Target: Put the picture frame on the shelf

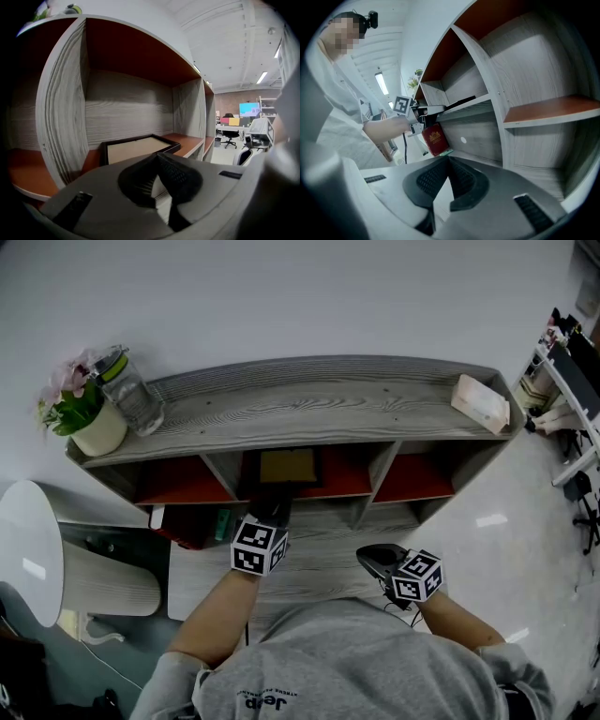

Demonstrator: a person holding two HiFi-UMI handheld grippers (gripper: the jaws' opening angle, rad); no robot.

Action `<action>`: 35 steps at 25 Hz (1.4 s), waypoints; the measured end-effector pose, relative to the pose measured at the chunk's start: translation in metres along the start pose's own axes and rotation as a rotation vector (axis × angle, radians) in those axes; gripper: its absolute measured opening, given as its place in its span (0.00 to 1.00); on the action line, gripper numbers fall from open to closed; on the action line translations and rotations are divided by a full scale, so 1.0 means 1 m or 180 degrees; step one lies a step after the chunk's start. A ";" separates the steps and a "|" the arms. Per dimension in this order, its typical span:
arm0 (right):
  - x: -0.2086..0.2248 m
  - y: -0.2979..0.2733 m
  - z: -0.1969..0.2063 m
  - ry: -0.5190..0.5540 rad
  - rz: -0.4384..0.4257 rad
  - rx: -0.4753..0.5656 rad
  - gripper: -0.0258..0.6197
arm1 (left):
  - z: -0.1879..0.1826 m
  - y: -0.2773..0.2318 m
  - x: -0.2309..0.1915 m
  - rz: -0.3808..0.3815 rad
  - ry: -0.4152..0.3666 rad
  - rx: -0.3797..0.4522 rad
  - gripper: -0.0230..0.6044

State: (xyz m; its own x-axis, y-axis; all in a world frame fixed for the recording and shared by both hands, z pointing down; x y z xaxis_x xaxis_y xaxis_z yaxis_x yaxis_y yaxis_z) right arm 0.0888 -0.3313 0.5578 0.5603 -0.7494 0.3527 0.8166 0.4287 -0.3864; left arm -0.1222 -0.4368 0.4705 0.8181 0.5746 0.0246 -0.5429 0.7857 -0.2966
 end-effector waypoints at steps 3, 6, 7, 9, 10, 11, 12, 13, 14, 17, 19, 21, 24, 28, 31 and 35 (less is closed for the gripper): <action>0.001 -0.001 0.000 0.0002 -0.0008 -0.0005 0.07 | -0.001 -0.001 0.000 -0.0011 -0.0023 -0.0018 0.06; 0.001 -0.002 -0.001 0.0004 -0.0017 -0.0002 0.07 | -0.001 -0.002 0.000 -0.0024 -0.0014 -0.0059 0.06; 0.001 -0.002 -0.001 0.0005 -0.0020 0.0001 0.07 | -0.001 -0.002 0.000 -0.0030 -0.0007 -0.0078 0.06; 0.001 -0.002 -0.001 0.0005 -0.0024 0.0005 0.07 | -0.002 -0.003 0.000 -0.0036 0.0020 -0.0112 0.06; 0.001 -0.002 -0.002 0.0005 -0.0025 0.0006 0.07 | -0.003 -0.003 -0.001 -0.0035 0.0038 -0.0125 0.06; 0.001 -0.002 -0.002 0.0005 -0.0027 0.0007 0.07 | -0.003 -0.003 -0.001 -0.0032 0.0057 -0.0134 0.06; 0.001 -0.002 -0.002 0.0006 -0.0028 0.0008 0.07 | -0.003 -0.003 -0.001 -0.0028 0.0075 -0.0143 0.06; 0.001 -0.002 -0.002 0.0006 -0.0031 0.0010 0.07 | -0.004 -0.003 -0.001 -0.0023 0.0089 -0.0150 0.06; 0.001 -0.002 -0.002 0.0007 -0.0034 0.0015 0.07 | -0.004 -0.003 -0.001 -0.0019 0.0099 -0.0157 0.06; 0.000 -0.002 -0.003 0.0014 -0.0046 0.0037 0.07 | -0.003 -0.003 -0.001 -0.0019 0.0098 -0.0155 0.06; 0.000 -0.001 -0.004 0.0022 -0.0056 0.0055 0.07 | -0.002 -0.003 -0.001 -0.0036 0.0084 -0.0105 0.05; -0.001 0.001 -0.007 0.0039 -0.0076 0.0075 0.07 | -0.001 -0.001 -0.001 -0.0066 0.0097 -0.0042 0.05; 0.000 0.007 -0.009 0.0077 -0.0111 0.0096 0.07 | 0.001 0.003 0.000 -0.0125 0.0143 0.0015 0.05; 0.003 0.018 -0.012 0.0114 -0.0166 0.0149 0.07 | 0.004 0.013 0.009 -0.0193 0.0192 0.0071 0.05; 0.006 0.028 -0.018 0.0157 -0.0241 0.0219 0.07 | 0.006 0.029 0.022 -0.0193 0.0320 0.0202 0.05; 0.016 0.040 -0.027 0.0197 -0.0291 0.0287 0.07 | 0.013 0.055 0.044 -0.0136 0.0525 0.0413 0.05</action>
State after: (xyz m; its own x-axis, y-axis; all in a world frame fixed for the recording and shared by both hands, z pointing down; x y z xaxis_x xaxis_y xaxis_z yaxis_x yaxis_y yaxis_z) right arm 0.1268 -0.3394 0.5250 0.4757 -0.8160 0.3285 0.8745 0.3988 -0.2760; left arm -0.1186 -0.3654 0.4676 0.8551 0.5031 -0.1252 -0.5181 0.8376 -0.1732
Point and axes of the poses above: the fingertips, and each gripper's own axes: y backward along the fingers, x to its right, z out of its underside, the point moved 5 cm from there along y, backward along the fingers, and after that the axes turned 1 degree about y, right-handed, at the moved point
